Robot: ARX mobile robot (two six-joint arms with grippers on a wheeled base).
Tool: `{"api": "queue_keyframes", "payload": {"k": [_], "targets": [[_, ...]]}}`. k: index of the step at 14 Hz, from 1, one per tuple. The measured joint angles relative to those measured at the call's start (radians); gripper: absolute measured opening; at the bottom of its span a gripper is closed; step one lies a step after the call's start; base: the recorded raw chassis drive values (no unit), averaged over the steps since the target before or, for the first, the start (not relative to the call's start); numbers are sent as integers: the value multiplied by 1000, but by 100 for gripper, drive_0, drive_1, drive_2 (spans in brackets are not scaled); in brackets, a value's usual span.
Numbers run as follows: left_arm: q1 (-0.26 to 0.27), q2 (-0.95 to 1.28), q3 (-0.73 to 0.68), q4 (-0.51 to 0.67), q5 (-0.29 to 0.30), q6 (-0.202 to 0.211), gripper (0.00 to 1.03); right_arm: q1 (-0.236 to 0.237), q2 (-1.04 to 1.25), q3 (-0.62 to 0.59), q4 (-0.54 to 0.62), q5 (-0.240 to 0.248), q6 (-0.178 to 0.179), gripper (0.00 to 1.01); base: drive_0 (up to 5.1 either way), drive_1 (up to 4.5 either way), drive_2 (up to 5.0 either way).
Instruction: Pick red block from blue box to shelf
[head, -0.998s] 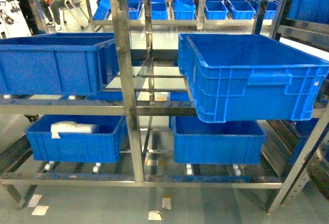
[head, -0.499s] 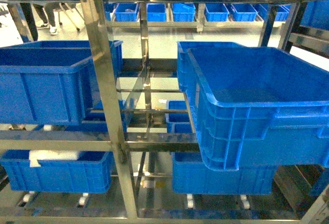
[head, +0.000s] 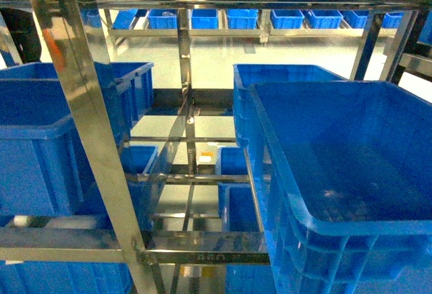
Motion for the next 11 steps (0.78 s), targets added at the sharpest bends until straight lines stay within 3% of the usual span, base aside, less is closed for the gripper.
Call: {"api": "queue_keyframes", "payload": {"k": [11], "targets": [[0,0,0,-1,0,0,98,0,0,0,4,0,0,28,0,0,0]]}}
